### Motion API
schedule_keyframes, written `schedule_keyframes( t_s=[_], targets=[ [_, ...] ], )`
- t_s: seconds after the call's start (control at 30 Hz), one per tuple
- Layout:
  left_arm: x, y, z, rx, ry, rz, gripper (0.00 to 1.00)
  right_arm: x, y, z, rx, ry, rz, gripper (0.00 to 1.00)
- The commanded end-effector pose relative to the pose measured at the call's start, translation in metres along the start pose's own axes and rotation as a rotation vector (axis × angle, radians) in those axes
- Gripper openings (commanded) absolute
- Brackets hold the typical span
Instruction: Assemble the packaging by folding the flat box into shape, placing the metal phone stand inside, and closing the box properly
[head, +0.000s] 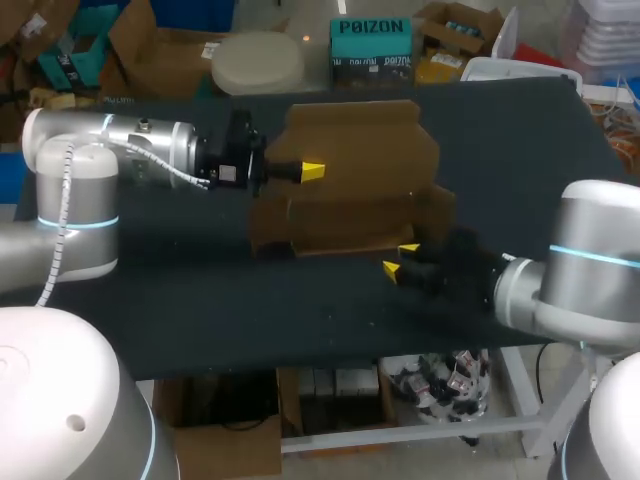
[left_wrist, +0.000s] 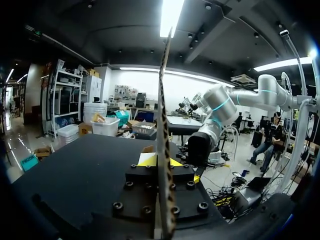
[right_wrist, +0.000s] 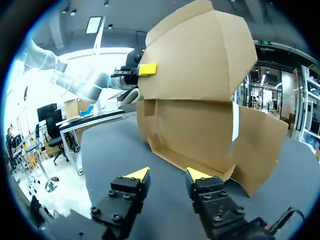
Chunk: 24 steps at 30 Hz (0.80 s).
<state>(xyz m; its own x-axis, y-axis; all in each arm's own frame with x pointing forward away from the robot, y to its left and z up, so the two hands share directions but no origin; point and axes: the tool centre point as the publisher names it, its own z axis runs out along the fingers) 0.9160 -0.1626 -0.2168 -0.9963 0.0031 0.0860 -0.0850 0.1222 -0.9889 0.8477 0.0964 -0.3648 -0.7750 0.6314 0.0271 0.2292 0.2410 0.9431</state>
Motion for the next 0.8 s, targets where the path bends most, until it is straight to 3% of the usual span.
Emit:
schedule_keyframes(
  t_s=[0.03, 0.6, 0.77, 0.8],
  targets=[
    [-0.001, 0.002, 0.001, 0.0, 0.003, -0.001, 0.0, -0.003, -0.001, -0.039, 0.004, 0.026, -0.001, 0.66],
    [-0.001, 0.002, 0.001, 0.0, 0.003, -0.001, 0.0, -0.036, -0.007, -0.095, 0.051, -0.038, -0.063, 0.75],
    [-0.001, 0.002, 0.001, 0.0, 0.003, -0.001, 0.0, -0.044, -0.012, -0.108, 0.058, -0.047, -0.079, 0.81],
    [-0.001, 0.002, 0.001, 0.0, 0.003, -0.001, 0.0, -0.046, -0.013, -0.111, 0.06, -0.049, -0.08, 0.87]
  ],
)
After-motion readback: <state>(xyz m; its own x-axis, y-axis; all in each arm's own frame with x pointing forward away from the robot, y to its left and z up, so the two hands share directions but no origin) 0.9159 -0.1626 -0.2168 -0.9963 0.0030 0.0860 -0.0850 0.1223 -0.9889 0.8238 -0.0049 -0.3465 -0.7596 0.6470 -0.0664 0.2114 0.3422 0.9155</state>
